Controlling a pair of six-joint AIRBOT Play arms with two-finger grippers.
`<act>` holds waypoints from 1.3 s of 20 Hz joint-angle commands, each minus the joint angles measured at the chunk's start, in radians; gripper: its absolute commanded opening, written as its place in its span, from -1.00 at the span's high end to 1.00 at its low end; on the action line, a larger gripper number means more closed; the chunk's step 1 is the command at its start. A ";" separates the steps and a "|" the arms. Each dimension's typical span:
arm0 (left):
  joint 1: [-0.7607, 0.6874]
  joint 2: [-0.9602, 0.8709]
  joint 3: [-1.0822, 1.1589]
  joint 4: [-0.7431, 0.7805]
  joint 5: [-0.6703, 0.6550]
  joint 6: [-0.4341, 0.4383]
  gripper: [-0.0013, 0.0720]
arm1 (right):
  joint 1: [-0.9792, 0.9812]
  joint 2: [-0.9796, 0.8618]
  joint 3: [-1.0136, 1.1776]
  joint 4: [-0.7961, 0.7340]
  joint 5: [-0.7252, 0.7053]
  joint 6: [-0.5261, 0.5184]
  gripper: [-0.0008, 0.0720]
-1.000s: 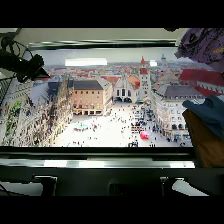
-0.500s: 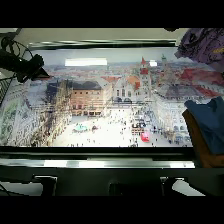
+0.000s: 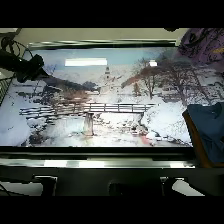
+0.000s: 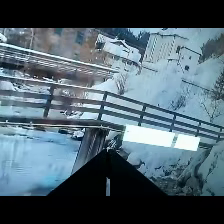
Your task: Fold the clothes and pants, and hang the long-sleeved shirts on hangers.
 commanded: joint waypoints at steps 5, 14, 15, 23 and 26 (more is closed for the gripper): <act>0.001 0.000 0.000 0.006 0.001 0.000 0.92 | 0.000 0.003 -0.006 -0.074 0.063 -0.030 -0.17; 0.002 0.044 0.000 0.014 -0.002 0.055 0.92 | 0.192 0.105 0.320 0.653 -0.358 -0.165 0.61; 0.002 0.061 0.000 0.014 -0.005 0.078 0.92 | 0.301 0.105 0.335 0.707 -0.407 -0.212 0.90; -0.169 0.362 -0.403 0.205 0.071 0.205 0.92 | 1.154 0.067 0.336 0.403 -0.556 -0.189 0.91; -0.210 0.480 -0.588 0.239 0.191 0.167 0.92 | 1.242 0.053 0.336 0.368 -0.571 -0.179 0.91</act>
